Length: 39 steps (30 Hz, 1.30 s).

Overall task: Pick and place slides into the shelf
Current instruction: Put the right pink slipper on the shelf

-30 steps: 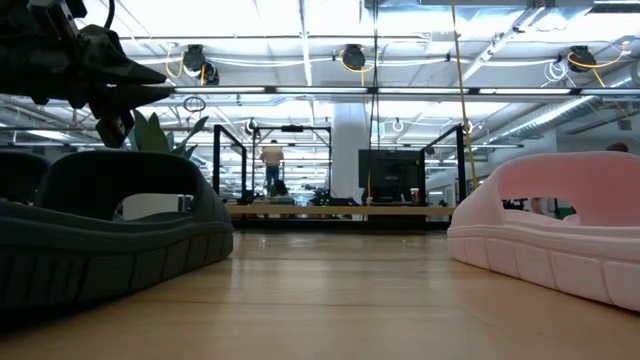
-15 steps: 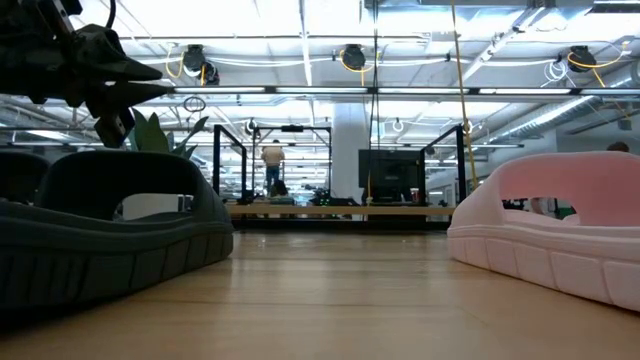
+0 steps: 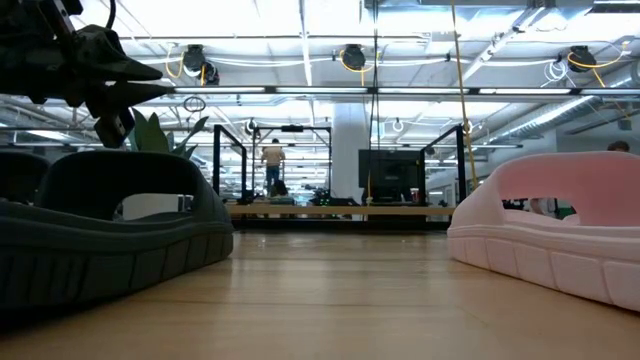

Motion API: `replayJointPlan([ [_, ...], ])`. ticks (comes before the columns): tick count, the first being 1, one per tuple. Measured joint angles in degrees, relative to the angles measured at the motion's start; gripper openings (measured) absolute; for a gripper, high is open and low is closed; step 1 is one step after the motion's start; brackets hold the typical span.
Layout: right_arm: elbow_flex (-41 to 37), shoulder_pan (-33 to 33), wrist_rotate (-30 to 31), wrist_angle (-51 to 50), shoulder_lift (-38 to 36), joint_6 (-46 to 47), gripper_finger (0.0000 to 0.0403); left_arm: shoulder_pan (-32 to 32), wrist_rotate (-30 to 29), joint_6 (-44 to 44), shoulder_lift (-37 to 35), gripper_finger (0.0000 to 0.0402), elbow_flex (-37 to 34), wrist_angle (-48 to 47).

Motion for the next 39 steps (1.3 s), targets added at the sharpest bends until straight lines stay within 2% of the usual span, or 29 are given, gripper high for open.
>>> replayJointPlan([
  [2, 0.0, 0.1, -3.2, -4.3, -0.2, 2.9, 0.0, 0.0, 0.0, 0.0, 0.0, 0.0088, 0.0, 0.0],
  [5, 0.0, 1.0, -3.5, -7.9, 0.1, 7.4, 0.0, 0.0, 0.0, 0.1, 0.0, 0.0088, 0.0, 0.0],
  [9, -1.2, 1.4, -3.9, -7.8, 0.0, 12.0, 0.0, 0.0, 0.0, 0.2, 0.0, 0.0088, 0.0, 0.0],
  [18, -1.6, 0.3, -7.7, -5.0, 1.2, 12.9, 0.0, 0.0, -0.3, 1.7, 0.0, 0.0088, 0.0, 0.1],
  [27, -1.6, 2.8, -9.8, -4.5, 1.2, 11.4, 0.0, 0.0, -0.8, 3.2, 0.0, 0.0088, 0.0, 0.1],
  [35, -1.6, 2.7, -9.3, 0.0, 1.2, 7.9, 0.0, 0.0, -1.1, 3.0, 0.0, 0.0088, 0.0, 0.1],
  [39, -2.5, 2.7, -3.0, 2.2, 1.2, 3.8, 0.0, 0.0, -1.1, 2.8, 0.0, 0.0088, 0.0, 0.1],
])
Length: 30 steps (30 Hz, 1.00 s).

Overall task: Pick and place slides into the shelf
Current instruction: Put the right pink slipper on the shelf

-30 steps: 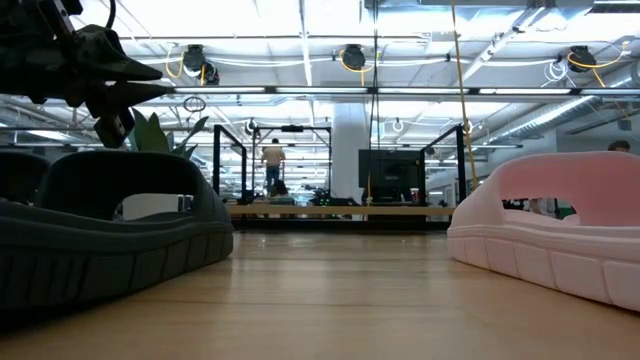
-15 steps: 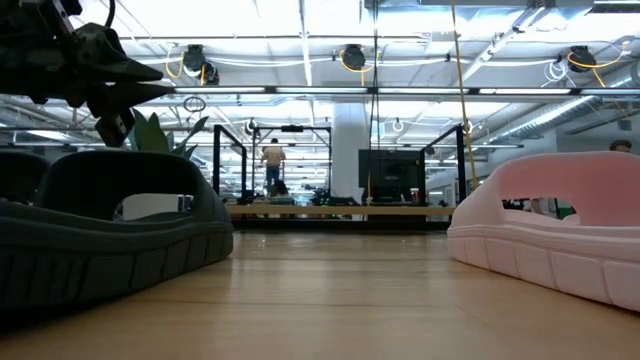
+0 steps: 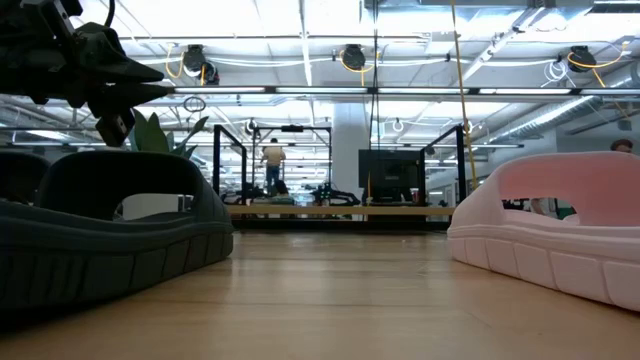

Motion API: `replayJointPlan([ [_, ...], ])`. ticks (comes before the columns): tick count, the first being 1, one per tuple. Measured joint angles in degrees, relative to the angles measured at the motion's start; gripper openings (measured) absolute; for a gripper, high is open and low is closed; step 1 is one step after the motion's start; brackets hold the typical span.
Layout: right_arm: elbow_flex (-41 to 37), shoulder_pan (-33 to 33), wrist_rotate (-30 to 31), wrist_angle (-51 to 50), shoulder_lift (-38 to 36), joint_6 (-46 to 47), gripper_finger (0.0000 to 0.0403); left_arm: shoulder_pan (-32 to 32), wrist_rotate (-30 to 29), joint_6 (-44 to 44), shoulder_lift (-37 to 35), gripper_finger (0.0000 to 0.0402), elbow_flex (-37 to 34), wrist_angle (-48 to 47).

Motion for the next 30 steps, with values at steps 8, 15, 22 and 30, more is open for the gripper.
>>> replayJointPlan([
  [8, -5.3, -0.4, 6.8, 11.8, 0.0, -5.3, 0.0, 0.0, 0.0, -1.3, 0.0, 0.0088, 0.0, 0.0],
  [15, -10.3, -0.6, 7.5, 15.2, 0.0, 1.1, 0.0, 0.0, -0.1, -1.4, 0.0, 0.0088, 0.0, 1.0],
  [22, -10.3, -1.5, 9.8, 9.2, -0.2, 1.3, 0.0, 0.0, -0.8, -1.6, 0.0, 0.0088, 0.0, 2.2],
  [30, -10.3, 1.4, 5.7, 1.4, -6.2, 1.4, 0.0, 0.0, -2.1, -1.8, 0.0, 0.0088, 0.0, 2.2],
])
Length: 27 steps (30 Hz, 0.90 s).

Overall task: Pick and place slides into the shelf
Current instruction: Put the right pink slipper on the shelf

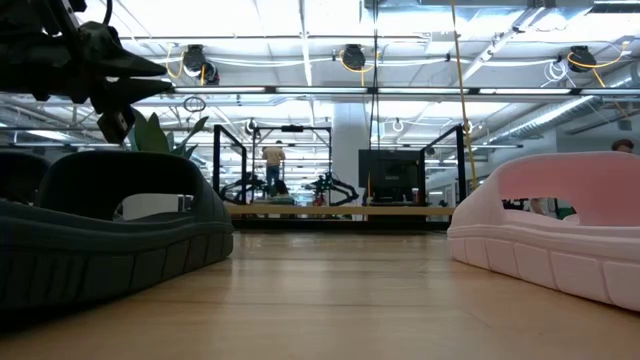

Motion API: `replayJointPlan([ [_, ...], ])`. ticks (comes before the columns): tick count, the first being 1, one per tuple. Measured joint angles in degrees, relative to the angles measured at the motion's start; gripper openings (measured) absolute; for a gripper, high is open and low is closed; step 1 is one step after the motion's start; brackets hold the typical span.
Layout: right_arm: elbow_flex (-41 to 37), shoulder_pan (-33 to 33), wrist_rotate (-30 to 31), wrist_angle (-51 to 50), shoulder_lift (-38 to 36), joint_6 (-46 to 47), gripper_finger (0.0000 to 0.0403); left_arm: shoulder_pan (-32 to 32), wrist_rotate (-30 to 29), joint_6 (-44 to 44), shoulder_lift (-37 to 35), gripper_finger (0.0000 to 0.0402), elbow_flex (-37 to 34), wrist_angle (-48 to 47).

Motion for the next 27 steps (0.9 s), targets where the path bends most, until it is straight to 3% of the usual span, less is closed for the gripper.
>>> replayJointPlan([
  [6, 0.0, 2.4, -5.3, -6.1, -1.7, 1.8, 0.0, 0.0, 0.0, 0.4, 0.0, 0.0088, 0.0, 0.0],
  [14, -2.6, 2.9, -7.9, -5.2, -1.6, 0.5, 0.0, 0.0, -1.0, 1.8, 0.0, 0.0088, 0.0, 0.0],
  [21, -3.3, 2.9, -8.0, -3.9, -1.5, -5.0, 0.0, 0.0, -2.5, 3.7, 0.0, 0.0088, 0.0, 0.7],
  [27, -4.0, 2.2, -7.0, -2.7, -1.6, -3.9, 0.0, 0.0, -2.5, 3.9, 0.0, 0.0088, 0.0, 3.7],
])
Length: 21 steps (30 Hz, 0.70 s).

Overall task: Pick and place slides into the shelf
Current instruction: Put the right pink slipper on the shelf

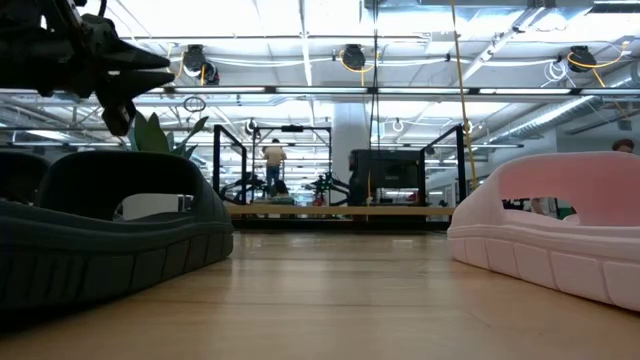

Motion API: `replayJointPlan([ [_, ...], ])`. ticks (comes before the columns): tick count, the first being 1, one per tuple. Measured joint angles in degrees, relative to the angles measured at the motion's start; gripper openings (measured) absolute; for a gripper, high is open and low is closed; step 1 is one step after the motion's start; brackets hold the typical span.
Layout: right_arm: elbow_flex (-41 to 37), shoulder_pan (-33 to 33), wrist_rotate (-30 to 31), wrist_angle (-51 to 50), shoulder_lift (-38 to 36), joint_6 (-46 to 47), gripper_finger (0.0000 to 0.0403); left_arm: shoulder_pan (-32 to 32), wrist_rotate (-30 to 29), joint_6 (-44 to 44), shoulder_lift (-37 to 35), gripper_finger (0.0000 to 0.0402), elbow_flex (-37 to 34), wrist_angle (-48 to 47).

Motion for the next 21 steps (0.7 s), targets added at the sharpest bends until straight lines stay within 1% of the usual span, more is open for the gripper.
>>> replayJointPlan([
  [4, -2.1, -0.8, 1.9, 2.0, 0.0, 2.1, 0.0, 0.0, 0.0, 1.8, 0.0, 0.0088, 0.0, 0.8],
  [14, -5.9, -1.1, 2.2, 8.0, 0.0, 1.4, 0.0, 0.0, -0.1, 3.0, 0.0, 0.0088, 0.0, 0.7],
  [21, -8.4, -1.2, 2.0, 12.2, 0.0, -0.2, 0.0, 0.0, -1.5, 3.0, 0.0, 0.0088, 0.0, 0.5],
])
